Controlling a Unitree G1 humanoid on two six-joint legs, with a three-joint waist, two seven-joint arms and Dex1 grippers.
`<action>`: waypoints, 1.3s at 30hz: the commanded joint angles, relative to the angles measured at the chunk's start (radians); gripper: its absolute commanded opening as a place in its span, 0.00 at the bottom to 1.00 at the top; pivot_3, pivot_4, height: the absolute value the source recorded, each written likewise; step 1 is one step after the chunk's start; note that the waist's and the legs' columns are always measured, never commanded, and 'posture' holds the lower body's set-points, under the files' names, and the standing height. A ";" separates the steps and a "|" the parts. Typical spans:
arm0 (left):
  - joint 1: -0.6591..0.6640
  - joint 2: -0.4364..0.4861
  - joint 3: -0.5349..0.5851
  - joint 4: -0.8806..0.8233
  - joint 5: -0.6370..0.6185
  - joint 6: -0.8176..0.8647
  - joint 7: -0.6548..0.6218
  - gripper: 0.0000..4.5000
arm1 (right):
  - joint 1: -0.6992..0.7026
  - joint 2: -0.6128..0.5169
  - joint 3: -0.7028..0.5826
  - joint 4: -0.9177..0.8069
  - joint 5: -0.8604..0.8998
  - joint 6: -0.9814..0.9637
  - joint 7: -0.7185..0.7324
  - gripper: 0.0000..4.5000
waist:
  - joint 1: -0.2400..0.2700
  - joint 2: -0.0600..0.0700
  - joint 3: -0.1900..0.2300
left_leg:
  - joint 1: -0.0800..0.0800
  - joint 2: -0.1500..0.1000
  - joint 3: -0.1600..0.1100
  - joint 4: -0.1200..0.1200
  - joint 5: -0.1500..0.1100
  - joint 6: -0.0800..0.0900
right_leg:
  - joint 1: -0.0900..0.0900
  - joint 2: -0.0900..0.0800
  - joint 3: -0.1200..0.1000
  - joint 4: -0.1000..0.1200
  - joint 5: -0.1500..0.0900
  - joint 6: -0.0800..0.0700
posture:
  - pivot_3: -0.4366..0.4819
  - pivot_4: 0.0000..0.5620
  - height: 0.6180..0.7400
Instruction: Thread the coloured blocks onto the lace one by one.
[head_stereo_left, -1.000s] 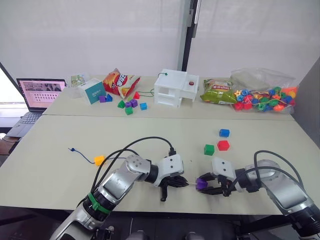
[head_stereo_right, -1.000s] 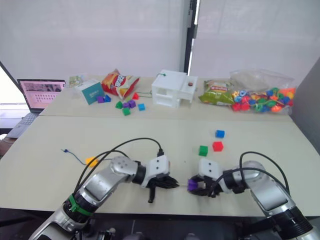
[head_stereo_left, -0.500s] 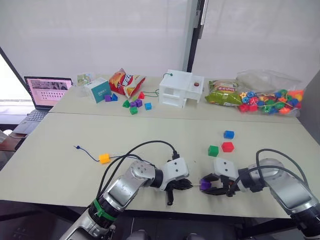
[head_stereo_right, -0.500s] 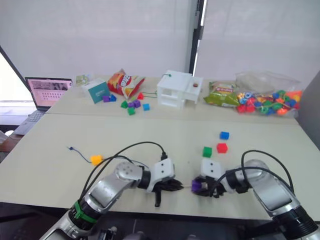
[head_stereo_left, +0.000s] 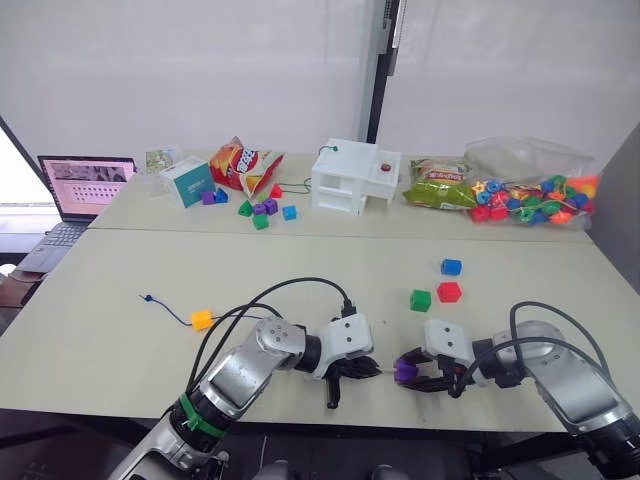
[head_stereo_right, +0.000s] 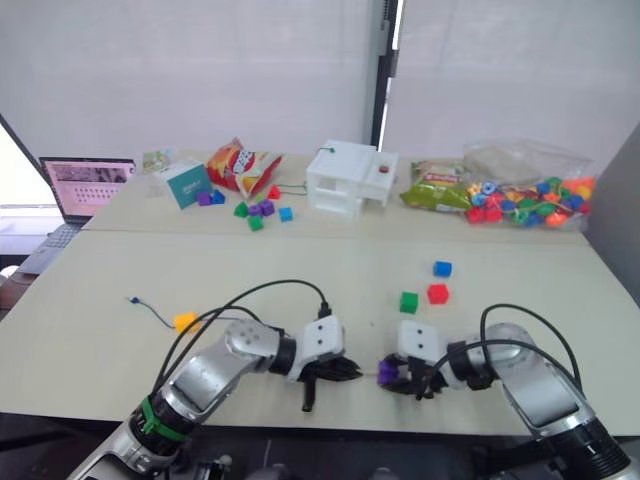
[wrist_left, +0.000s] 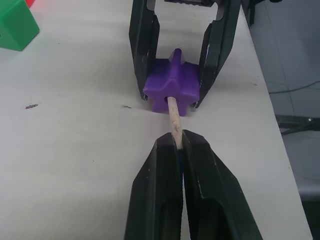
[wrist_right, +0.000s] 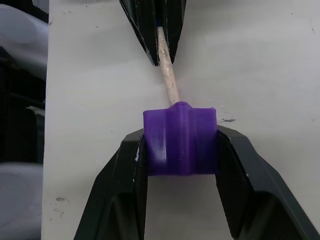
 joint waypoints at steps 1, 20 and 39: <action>0.002 0.022 0.006 -0.064 -0.052 -0.013 -0.048 0.00 | 0.020 0.013 0.029 0.034 -0.008 -0.042 0.004 0.30 | -0.003 0.000 0.000 | 0.000 0.000 0.000 0.000 0.000 0.000 | 0.000 0.000 0.000 0.000 0.000 0.000 | 0.48 0.27 1.00; 0.050 0.064 0.027 -0.116 -0.067 0.009 0.017 0.00 | -0.009 -0.001 0.051 0.057 -0.027 -0.028 0.004 0.30 | -0.003 -0.001 0.000 | 0.003 0.001 0.000 0.000 0.000 0.000 | 0.002 0.000 0.000 0.000 0.000 0.000 | 0.48 0.27 1.00; -0.035 0.118 -0.005 -0.146 -0.023 0.132 0.066 0.00 | -0.011 -0.016 0.055 0.044 -0.038 -0.021 0.000 0.30 | -0.003 -0.001 0.000 | 0.002 0.001 0.000 0.000 0.000 0.000 | 0.002 0.001 0.000 0.000 0.000 0.000 | 0.48 0.27 1.00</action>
